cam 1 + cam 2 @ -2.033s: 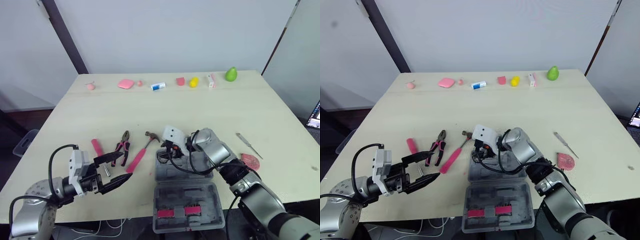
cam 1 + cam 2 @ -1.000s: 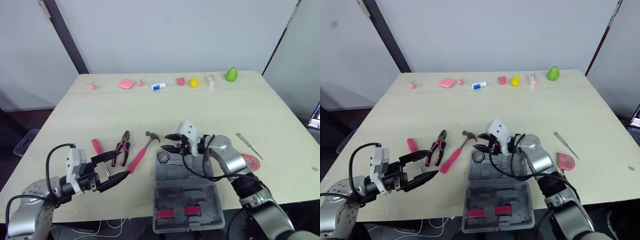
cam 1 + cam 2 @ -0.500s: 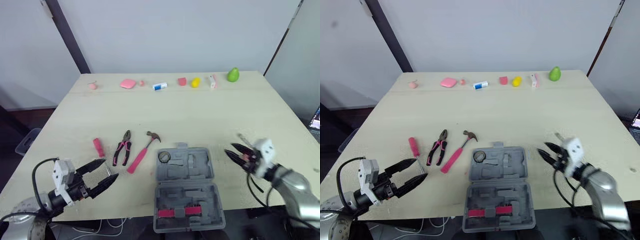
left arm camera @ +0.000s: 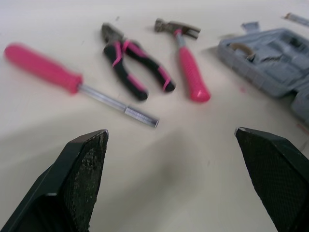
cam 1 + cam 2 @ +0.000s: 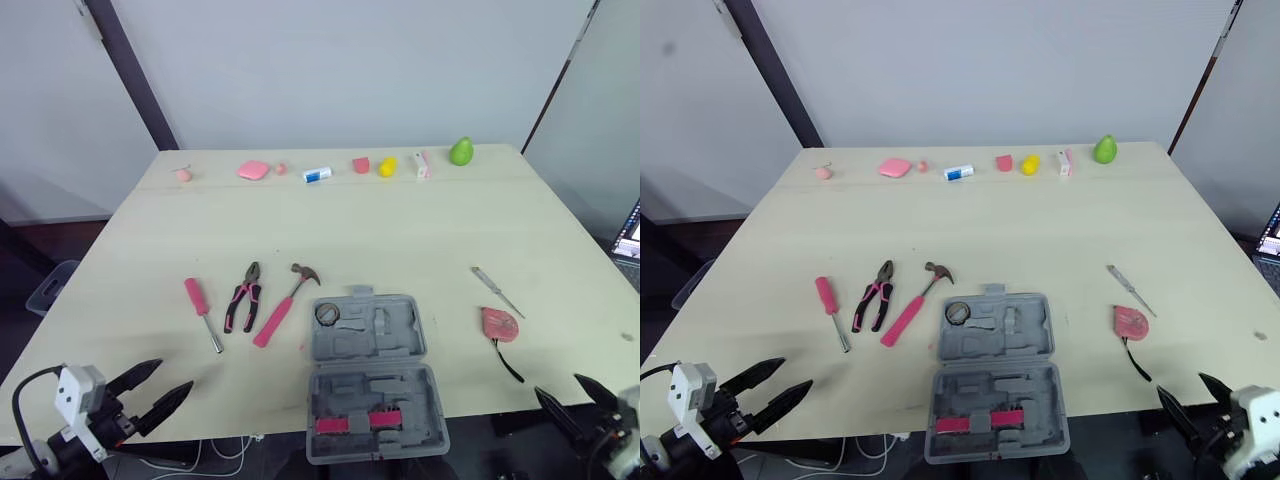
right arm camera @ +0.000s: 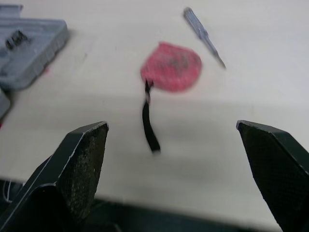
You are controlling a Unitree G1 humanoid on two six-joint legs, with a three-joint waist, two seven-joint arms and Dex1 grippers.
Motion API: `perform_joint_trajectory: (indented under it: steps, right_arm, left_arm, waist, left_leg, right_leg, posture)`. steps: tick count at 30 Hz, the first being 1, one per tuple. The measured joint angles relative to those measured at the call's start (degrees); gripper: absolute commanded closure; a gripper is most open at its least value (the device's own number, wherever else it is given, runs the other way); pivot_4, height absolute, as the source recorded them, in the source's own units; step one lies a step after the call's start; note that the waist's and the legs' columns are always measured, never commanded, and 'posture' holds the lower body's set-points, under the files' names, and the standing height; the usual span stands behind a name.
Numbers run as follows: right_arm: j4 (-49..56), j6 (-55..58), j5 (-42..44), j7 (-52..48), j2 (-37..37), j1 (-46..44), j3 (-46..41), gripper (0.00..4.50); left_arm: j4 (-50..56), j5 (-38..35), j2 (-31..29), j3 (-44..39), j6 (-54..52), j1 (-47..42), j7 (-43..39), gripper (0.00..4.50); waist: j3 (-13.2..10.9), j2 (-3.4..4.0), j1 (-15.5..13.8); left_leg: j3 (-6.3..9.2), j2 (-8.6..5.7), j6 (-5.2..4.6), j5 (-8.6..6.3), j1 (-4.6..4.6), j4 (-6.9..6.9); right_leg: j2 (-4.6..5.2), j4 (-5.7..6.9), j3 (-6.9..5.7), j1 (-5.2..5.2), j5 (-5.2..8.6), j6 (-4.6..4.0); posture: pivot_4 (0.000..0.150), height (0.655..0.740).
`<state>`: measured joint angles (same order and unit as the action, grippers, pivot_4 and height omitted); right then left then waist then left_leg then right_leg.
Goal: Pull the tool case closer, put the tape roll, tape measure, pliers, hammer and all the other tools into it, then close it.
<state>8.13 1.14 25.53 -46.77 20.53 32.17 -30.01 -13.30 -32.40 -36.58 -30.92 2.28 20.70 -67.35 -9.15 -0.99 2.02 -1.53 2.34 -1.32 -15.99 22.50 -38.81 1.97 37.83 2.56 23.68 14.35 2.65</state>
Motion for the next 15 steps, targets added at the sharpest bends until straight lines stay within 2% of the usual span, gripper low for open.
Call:
perform_joint_trajectory:
  steps: [9,15]
  right_arm:
    - [-2.5,-2.1,2.1,-0.7,2.1,-1.1,-0.8,0.04]
    - [3.5,2.7,5.5,-1.9,6.6,-5.1,1.7,0.04]
  left_arm:
    - [-0.7,0.7,0.0,0.1,0.6,-1.6,0.2,0.0]
    - [2.7,0.9,0.4,2.5,-2.1,-5.7,3.9,0.0]
  waist:
    - [0.0,-0.06,0.0]
    - [0.1,-0.08,-0.3]
  left_leg:
    - [0.01,0.03,0.0,0.0,0.0,0.01]
    - [0.04,0.01,0.0,0.0,-0.01,0.01]
  right_leg:
    - [0.1,0.01,0.0,0.01,-0.01,-0.05]
    - [-0.02,0.03,-0.03,-0.01,-0.11,-0.19]
  posture:
    - [0.15,0.74]
    - [0.15,0.74]
